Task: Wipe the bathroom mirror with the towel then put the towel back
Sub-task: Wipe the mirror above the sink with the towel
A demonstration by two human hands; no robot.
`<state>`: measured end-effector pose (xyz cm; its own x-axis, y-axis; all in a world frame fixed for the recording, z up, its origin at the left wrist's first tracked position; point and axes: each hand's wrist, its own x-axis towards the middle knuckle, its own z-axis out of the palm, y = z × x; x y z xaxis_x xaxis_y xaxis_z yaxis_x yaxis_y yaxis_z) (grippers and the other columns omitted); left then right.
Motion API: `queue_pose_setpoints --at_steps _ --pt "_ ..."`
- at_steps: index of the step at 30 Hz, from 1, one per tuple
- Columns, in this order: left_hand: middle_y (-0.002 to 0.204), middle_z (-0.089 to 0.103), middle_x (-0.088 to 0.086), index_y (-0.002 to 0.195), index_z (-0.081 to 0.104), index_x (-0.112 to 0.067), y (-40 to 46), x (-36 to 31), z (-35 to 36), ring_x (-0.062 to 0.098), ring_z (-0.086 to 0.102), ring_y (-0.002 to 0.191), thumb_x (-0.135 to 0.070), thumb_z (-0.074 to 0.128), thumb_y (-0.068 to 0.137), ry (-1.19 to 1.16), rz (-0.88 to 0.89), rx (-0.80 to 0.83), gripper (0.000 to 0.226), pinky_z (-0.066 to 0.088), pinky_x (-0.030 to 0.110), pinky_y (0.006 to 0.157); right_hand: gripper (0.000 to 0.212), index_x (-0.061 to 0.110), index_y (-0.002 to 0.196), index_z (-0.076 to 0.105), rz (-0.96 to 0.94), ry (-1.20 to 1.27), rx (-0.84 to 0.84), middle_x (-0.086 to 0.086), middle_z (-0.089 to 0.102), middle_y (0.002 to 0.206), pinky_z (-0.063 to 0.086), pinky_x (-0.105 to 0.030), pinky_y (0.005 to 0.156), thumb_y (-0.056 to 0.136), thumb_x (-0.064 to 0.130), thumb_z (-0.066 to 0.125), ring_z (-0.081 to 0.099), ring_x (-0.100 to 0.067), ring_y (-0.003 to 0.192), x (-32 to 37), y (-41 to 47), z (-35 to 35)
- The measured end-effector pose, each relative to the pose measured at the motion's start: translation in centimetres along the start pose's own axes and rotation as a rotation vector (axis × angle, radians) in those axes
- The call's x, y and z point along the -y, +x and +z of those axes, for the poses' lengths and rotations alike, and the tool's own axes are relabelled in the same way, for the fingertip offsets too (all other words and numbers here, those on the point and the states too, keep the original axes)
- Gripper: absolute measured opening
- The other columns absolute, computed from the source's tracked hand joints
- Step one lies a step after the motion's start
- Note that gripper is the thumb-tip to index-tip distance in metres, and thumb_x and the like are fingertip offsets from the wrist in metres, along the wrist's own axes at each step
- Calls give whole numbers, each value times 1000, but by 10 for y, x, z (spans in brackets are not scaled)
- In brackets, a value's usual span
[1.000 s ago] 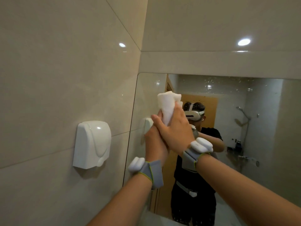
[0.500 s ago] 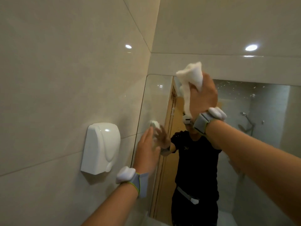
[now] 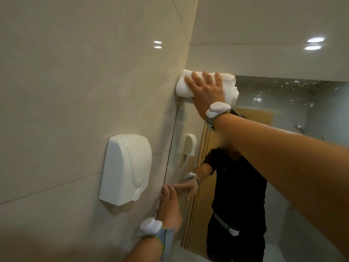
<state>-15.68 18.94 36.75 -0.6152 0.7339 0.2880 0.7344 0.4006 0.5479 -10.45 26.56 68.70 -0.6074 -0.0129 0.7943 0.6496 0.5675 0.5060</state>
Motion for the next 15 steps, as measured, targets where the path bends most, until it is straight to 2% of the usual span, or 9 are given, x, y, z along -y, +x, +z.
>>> queue_pose_setpoints --at_steps 3,5,7,9,15 --pt "172 -20 16 162 -12 -3 -3 7 8 31 1 162 -4 46 104 -25 51 -29 82 22 49 129 69 22 163 28 -86 -78 34 -10 34 167 18 -65 126 102 44 53 32 -42 153 1 5 -1" --pt "170 -27 14 161 -17 -5 -1 15 12 29 -4 162 -5 45 104 18 71 -20 84 21 45 129 76 28 163 26 -161 -113 59 -8 34 168 19 -69 124 97 58 47 33 -44 151 -17 12 -5" --pt "170 -29 14 161 -17 -7 2 21 11 28 1 162 -9 48 104 48 101 -46 86 25 37 127 89 35 166 12 -238 -116 99 -10 21 172 17 -74 123 90 67 44 22 -48 155 -41 13 -9" --pt "170 -28 13 162 -16 -8 2 22 12 26 7 162 -15 55 103 62 117 -50 93 30 33 124 90 35 166 5 -259 -91 75 -14 15 173 20 -71 123 93 68 47 20 -51 155 -49 4 -7" --pt "171 -26 9 163 -12 -7 -3 38 14 26 2 162 -18 56 102 88 168 -65 91 28 36 126 75 33 165 16 -145 -2 -73 -15 25 170 29 -62 122 101 66 39 32 -46 152 -12 -25 16"
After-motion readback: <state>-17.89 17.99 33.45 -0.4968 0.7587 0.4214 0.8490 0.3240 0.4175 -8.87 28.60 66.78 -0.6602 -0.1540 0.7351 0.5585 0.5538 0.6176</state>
